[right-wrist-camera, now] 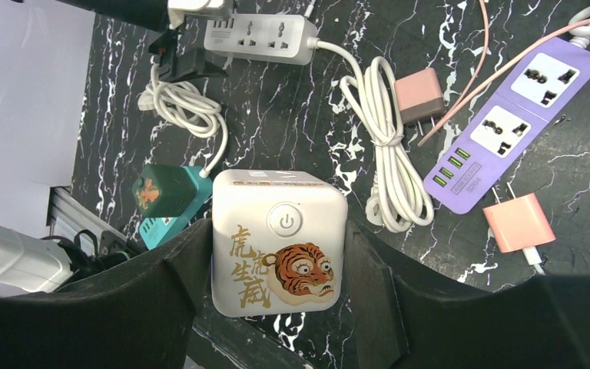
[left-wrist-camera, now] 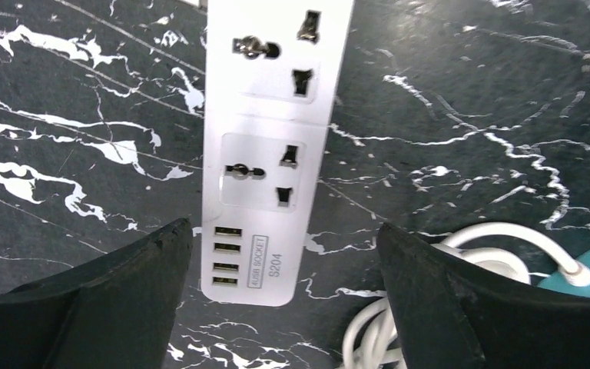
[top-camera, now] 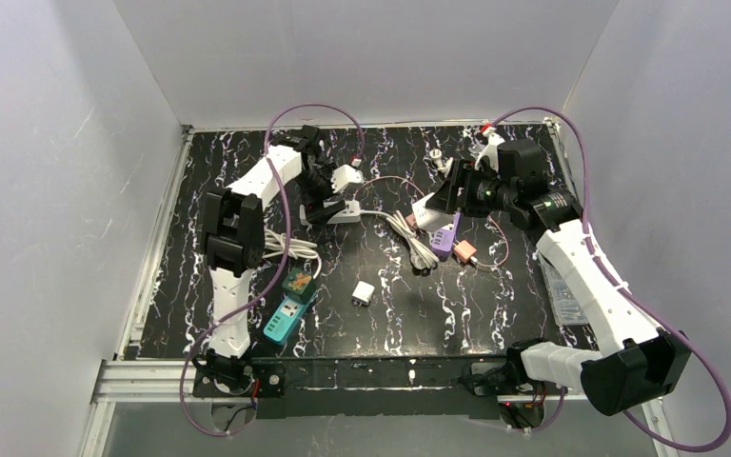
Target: Insert the plug
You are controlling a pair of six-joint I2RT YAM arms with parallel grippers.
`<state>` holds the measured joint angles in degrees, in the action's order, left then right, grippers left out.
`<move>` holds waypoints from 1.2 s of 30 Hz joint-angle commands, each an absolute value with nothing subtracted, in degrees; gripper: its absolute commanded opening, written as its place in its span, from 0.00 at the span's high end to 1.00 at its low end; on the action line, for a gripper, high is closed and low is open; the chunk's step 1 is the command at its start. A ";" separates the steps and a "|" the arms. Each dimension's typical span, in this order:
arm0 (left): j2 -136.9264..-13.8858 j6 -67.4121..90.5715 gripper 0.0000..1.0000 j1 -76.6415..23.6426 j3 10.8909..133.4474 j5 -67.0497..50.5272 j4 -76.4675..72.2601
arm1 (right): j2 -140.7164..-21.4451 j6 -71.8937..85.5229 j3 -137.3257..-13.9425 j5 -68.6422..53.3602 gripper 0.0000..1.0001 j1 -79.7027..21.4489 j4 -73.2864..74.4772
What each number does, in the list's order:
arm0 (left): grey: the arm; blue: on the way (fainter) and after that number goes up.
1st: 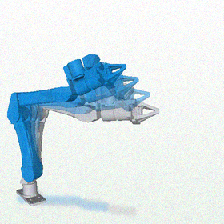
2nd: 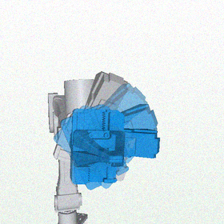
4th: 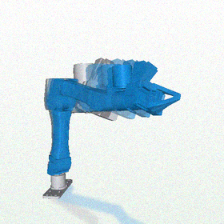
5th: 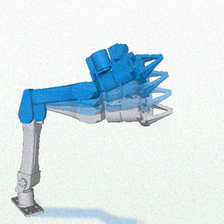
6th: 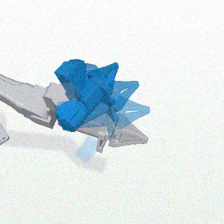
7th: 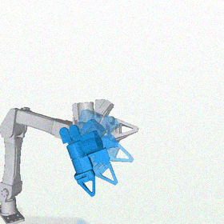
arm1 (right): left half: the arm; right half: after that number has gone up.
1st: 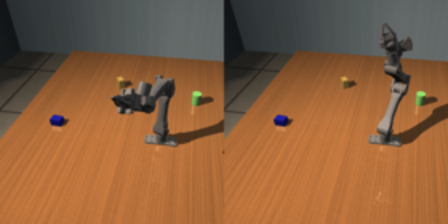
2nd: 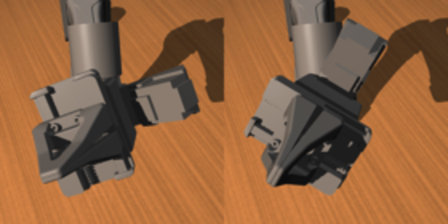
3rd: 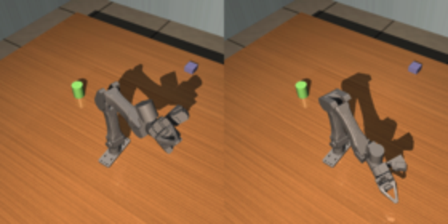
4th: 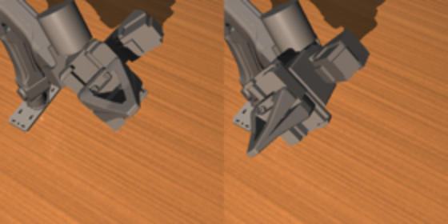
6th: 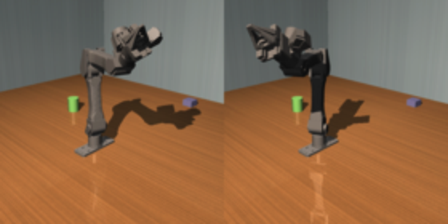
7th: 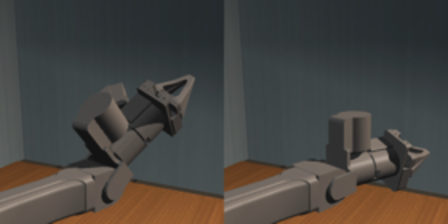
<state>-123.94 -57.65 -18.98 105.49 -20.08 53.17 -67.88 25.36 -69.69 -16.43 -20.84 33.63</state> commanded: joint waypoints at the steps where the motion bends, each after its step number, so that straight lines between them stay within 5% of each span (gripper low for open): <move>1: -124.49 -61.43 0.18 -19.02 104.48 -16.93 50.96 | -67.49 26.52 -72.62 -18.11 0.95 -20.49 30.82; 12: -119.77 -62.15 0.63 -20.35 96.76 -19.81 50.08 | -68.04 26.73 -71.21 -19.03 0.95 -20.39 29.39; 17: -113.71 -59.53 0.68 -22.38 88.73 -21.67 49.34 | -69.53 26.44 -70.01 -19.16 0.96 -20.39 27.50; 24: -107.38 -50.97 0.64 -23.90 83.82 -26.48 49.11 | -71.70 26.11 -66.95 -20.81 0.96 -20.46 24.68; 36: -102.04 -35.00 0.16 -21.65 86.69 -29.88 44.56 | -70.93 28.16 -59.50 -29.11 0.98 -20.48 14.58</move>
<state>-106.83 -40.01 -23.31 84.12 -26.89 45.10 -72.25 26.61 -61.49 -23.05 -20.62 23.57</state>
